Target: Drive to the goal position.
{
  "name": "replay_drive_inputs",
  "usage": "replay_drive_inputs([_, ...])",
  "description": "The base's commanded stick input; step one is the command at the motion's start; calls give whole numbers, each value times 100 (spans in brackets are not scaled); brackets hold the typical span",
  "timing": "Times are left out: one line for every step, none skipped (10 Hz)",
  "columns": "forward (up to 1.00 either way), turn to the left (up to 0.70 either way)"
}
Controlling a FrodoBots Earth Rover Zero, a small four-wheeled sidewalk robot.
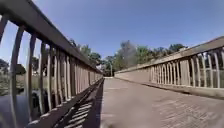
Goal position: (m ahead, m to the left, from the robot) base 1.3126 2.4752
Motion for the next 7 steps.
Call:
replay_drive_inputs([45, 2])
replay_drive_inputs([45, 2])
replay_drive_inputs([45, 2])
replay_drive_inputs([45, 2])
replay_drive_inputs([45, 2])
replay_drive_inputs([45, 2])
replay_drive_inputs([45, 2])
